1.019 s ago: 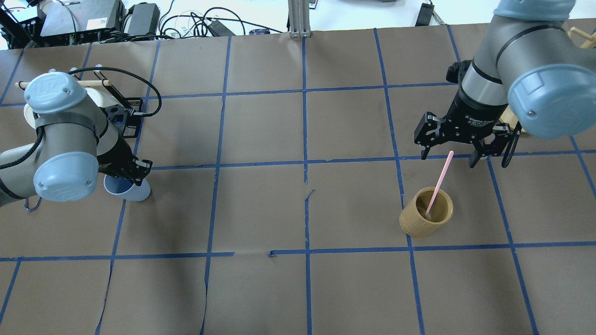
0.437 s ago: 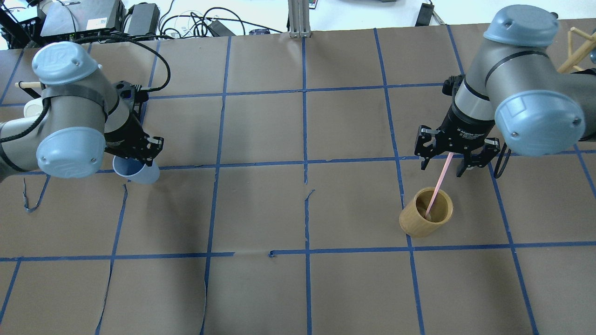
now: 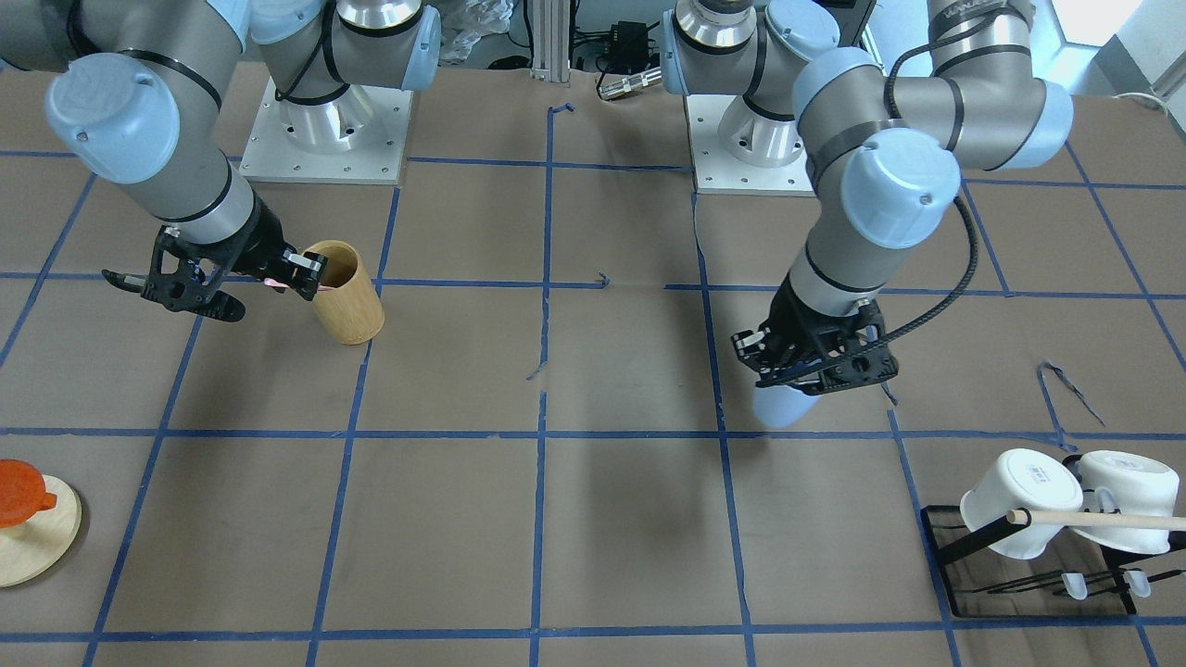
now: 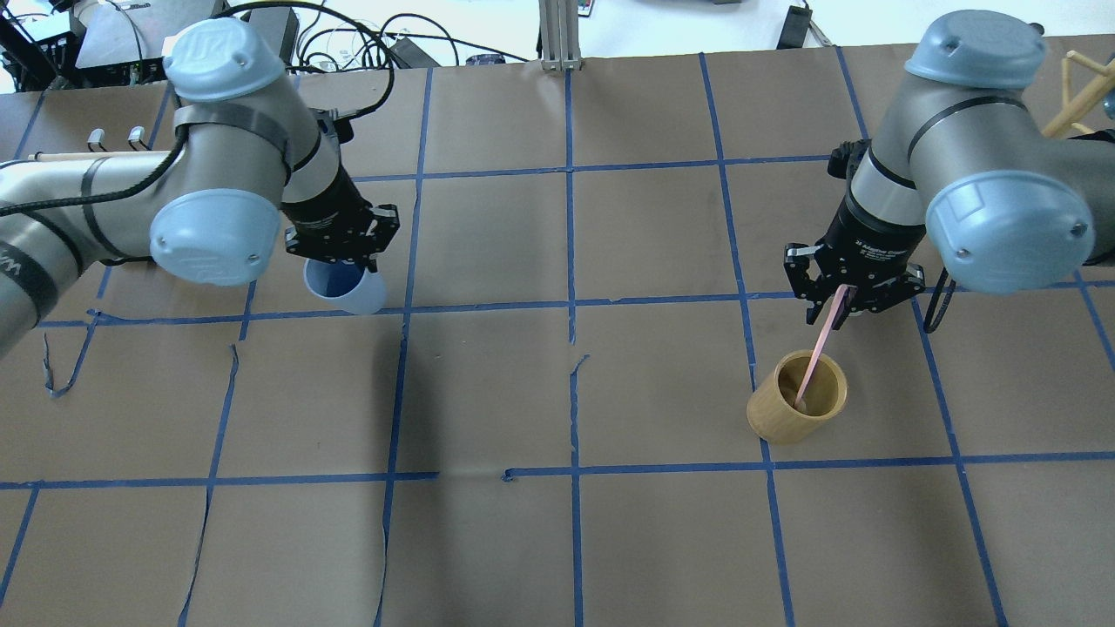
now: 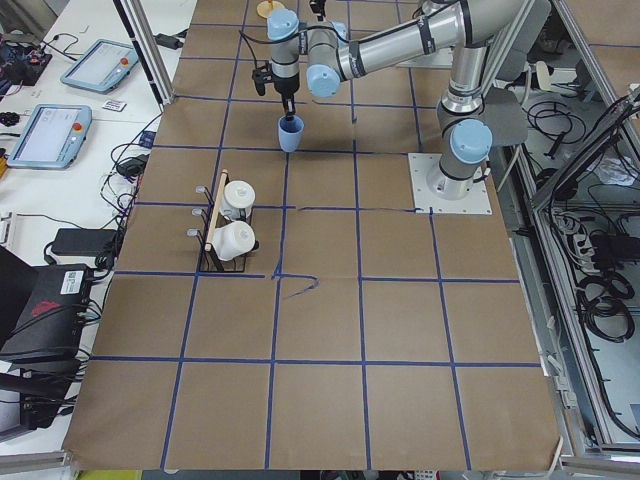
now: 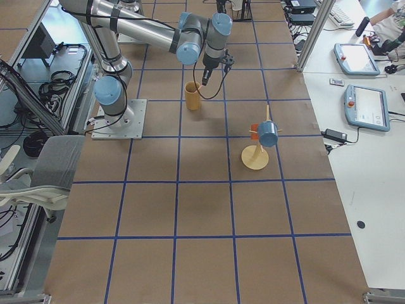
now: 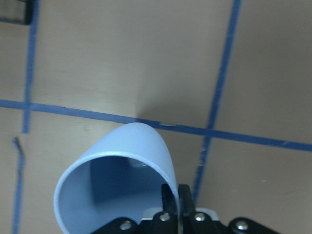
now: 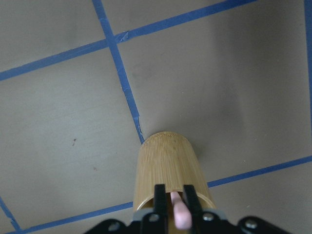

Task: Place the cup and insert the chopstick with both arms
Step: 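Grasp the blue cup with the left gripper while the right pinches the chopstick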

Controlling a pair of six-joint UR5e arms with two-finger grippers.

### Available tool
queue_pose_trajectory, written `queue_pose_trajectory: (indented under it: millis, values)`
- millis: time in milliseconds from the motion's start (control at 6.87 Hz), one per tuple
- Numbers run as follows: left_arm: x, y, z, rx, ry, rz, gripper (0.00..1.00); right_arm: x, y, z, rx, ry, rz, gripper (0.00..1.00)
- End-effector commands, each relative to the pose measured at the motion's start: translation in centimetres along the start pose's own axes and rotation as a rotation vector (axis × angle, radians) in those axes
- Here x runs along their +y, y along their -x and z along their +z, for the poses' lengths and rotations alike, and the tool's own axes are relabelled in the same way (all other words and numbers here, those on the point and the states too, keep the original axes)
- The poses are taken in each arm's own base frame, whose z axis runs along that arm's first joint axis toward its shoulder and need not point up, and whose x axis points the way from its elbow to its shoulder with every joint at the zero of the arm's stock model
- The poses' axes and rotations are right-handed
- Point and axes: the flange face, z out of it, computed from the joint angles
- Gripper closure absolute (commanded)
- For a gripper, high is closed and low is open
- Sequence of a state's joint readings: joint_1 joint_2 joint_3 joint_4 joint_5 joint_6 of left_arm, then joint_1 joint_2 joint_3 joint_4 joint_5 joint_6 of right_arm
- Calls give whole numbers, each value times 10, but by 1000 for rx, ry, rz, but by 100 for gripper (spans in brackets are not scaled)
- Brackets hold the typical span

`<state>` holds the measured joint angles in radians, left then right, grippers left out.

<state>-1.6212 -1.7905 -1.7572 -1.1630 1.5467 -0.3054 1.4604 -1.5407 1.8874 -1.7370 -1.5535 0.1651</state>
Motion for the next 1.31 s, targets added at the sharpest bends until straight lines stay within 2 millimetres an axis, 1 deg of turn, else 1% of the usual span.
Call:
queue_pose_trajectory:
  millis: [0, 146, 291, 437, 583, 728, 874, 1019, 1165]
  values:
    - [21, -83, 18, 43, 44, -74, 100, 1, 0, -5, -4, -8, 2, 100]
    - [25, -108, 20, 51, 46, -86, 100, -3, 0, -17, -8, -40, -9, 100]
    - [26, -133, 20, 78, 54, -121, 100, -6, 0, -35, -4, -67, -9, 100]
    - [28, -161, 16, 141, 79, -146, 100, -7, 1, -52, 0, -86, -9, 100]
    - [20, -175, 15, 154, 76, -167, 100, -7, 2, -75, -14, -118, -10, 100]
    - [7, -184, 15, 159, 63, -171, 100, -3, 2, -106, -16, -140, -9, 100]
    - [-8, -194, 20, 162, 50, -167, 100, -2, 4, -138, -20, -168, -12, 100]
    - [-23, -202, 29, 161, 47, -168, 100, -2, 6, -165, -36, -203, -6, 100]
    - [-35, -209, 38, 163, 47, -168, 100, -5, 8, -178, -41, -224, -10, 100]
